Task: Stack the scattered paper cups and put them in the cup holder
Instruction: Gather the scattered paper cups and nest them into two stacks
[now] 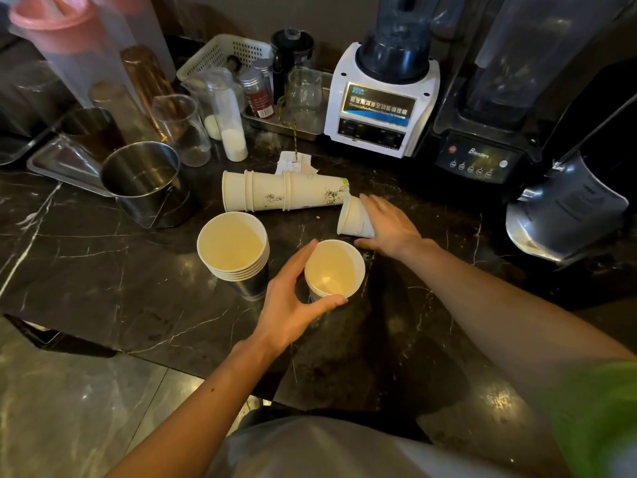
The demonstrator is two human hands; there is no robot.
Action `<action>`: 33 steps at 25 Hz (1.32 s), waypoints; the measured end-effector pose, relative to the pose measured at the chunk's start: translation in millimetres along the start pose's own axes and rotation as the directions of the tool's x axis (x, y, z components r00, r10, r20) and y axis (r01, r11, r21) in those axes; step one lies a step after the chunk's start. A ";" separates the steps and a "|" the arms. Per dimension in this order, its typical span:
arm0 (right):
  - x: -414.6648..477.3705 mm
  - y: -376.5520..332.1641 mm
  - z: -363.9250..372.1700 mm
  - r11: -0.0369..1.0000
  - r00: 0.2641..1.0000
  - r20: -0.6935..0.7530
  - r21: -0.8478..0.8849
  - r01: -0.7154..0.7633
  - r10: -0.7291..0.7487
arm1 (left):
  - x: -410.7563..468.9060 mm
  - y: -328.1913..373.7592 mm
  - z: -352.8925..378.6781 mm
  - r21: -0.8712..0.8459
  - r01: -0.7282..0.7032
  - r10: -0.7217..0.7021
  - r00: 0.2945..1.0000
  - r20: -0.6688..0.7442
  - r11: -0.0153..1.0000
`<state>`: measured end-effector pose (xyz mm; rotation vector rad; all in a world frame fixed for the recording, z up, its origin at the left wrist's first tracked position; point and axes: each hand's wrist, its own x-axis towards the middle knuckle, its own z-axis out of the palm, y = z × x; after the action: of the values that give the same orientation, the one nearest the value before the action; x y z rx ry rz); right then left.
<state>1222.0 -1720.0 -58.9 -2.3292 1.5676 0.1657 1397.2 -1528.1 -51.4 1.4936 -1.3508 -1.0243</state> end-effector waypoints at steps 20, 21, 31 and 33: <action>-121.0 -29.9 -48.0 0.560 0.937 -0.293 0.751 0.349 -0.191 | 16.9 3.7 -0.3 -0.042 0.058 -0.056 0.998 0.035 0.997; -118.7 -29.8 -41.7 0.590 0.941 -0.260 0.733 0.338 -0.215 | 16.7 4.0 -2.0 -0.034 0.047 -0.045 0.998 0.039 0.998; -114.9 -26.1 -22.3 0.714 0.970 -0.054 0.667 0.212 -0.238 | 13.1 12.4 -5.0 0.014 -0.044 0.044 0.999 0.015 0.999; -112.6 -26.9 -21.2 0.727 0.974 -0.092 0.652 0.216 -0.207 | 14.8 12.0 -4.0 0.049 -0.075 0.075 0.997 -0.002 0.996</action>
<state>1201.1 -1618.9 -2.6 -1.8969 1.0907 -0.4048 1398.6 -1543.1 -39.2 1.4683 -1.4273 -0.9467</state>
